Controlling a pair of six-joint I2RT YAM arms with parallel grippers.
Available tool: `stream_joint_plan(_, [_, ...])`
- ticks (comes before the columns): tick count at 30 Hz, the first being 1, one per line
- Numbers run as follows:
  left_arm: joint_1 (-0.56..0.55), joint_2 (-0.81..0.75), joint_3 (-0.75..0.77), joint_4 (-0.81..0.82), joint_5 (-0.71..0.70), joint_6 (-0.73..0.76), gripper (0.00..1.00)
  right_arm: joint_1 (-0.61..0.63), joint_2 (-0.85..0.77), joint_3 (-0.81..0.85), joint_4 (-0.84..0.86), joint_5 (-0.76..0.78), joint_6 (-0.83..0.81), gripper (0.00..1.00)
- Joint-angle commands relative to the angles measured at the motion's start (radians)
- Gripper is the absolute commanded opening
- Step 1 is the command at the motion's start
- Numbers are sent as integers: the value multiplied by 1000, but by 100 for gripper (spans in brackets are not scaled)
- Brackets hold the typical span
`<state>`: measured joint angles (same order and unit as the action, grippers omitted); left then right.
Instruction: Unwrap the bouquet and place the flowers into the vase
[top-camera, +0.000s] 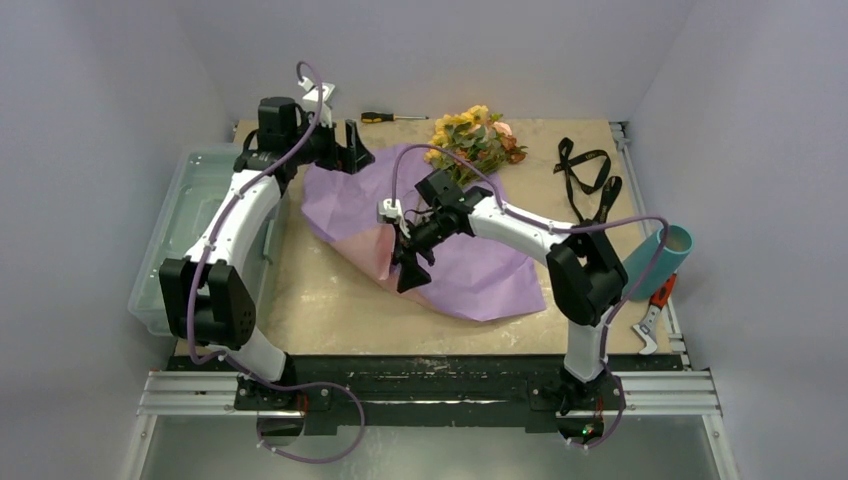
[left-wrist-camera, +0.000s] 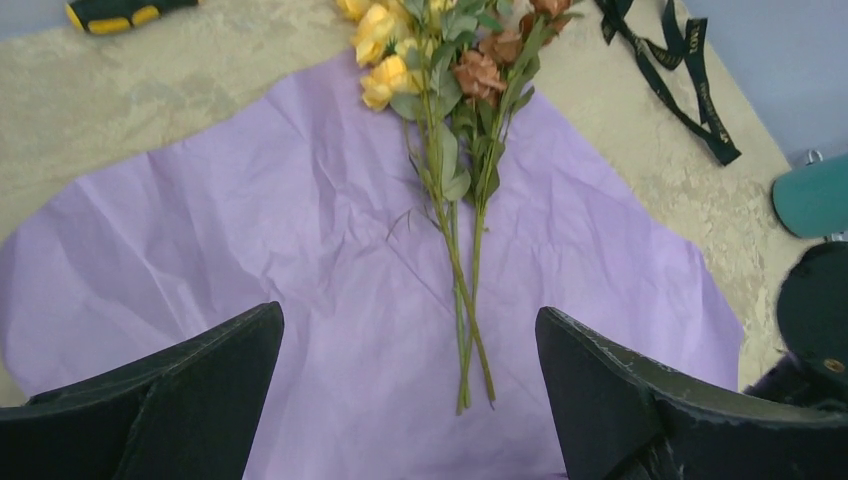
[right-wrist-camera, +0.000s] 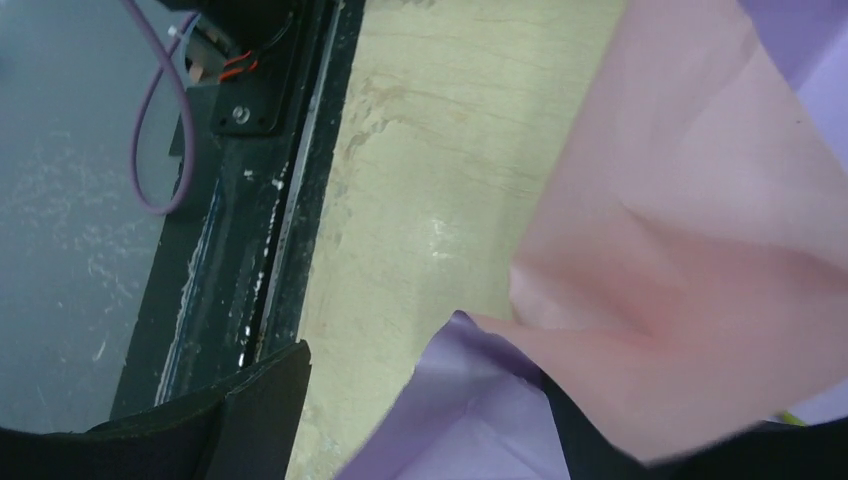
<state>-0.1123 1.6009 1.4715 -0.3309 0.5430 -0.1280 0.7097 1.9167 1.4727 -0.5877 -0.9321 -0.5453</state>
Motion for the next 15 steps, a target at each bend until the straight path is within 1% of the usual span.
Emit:
stream_joint_plan(1, [6,-34,-68,-30,-3,11,97,60,-105,-84,77,68,-68,92])
stream_joint_plan(7, [6,-12,-101,-38,17,12,96,112,-167,-159,215,106,-40,97])
stream_joint_plan(11, [4,11,-122,-63,46,55,91,130,-210,-186,304,107,13,98])
stream_joint_plan(15, [3,38,-143,-110,74,112,83,159,-204,-192,274,105,-15,98])
